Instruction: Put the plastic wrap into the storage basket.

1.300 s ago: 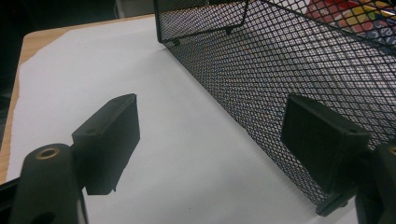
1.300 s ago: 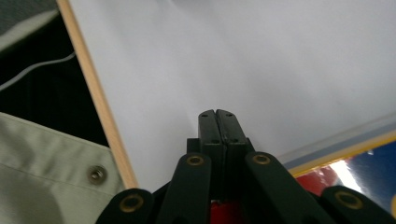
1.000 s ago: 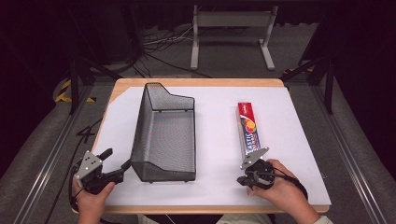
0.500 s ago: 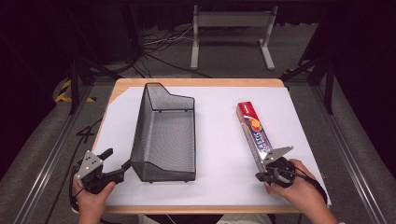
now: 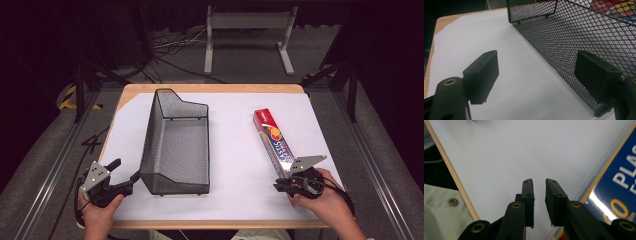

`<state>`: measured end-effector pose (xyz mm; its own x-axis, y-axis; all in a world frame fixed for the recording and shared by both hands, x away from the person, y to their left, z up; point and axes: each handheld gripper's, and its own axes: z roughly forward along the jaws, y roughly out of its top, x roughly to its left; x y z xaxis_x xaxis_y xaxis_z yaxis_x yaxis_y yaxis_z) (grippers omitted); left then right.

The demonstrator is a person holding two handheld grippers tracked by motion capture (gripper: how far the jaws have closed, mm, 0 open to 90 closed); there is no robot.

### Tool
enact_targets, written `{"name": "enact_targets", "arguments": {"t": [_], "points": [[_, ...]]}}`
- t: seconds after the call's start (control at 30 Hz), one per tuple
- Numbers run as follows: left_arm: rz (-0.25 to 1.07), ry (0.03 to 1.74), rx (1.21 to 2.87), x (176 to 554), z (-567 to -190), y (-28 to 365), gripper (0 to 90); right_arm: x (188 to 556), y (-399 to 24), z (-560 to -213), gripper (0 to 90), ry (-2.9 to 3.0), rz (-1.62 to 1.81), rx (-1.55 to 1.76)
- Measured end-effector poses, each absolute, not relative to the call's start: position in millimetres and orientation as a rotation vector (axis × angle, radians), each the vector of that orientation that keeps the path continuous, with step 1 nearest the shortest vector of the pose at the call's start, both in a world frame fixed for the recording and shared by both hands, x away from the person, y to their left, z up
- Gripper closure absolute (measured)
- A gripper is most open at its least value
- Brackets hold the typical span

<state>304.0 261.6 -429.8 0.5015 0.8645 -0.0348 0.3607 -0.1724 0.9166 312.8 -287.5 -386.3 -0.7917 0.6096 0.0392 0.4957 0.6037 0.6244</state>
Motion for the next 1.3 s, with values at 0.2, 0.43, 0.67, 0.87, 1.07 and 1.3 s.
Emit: {"name": "enact_targets", "arguments": {"t": [0.2,0.43,0.67,0.87,1.07,1.3], "points": [[0.637,1.032,1.761,304.7,-429.9,259.9,20.6,308.1,-297.4,-371.9,53.0,2.416,1.241,0.825],[0.638,1.033,1.757,304.9,-429.9,260.5,20.6,306.1,-308.7,-363.8,44.6,2.2,1.375,0.855],[0.638,1.034,1.762,306.1,-430.0,259.9,20.6,307.0,-312.2,-363.6,40.5,2.088,1.448,0.868],[0.645,1.049,1.765,306.5,-430.3,259.5,20.6,311.2,-310.0,-357.0,42.4,2.104,1.389,0.876],[0.648,1.053,1.76,305.8,-430.3,260.2,20.6,323.9,-307.8,-345.4,37.6,2.057,1.354,0.898],[0.647,1.056,1.759,306.2,-430.8,260.7,20.7,346.5,-308.1,-336.0,29.6,2.033,1.285,0.964]]}}
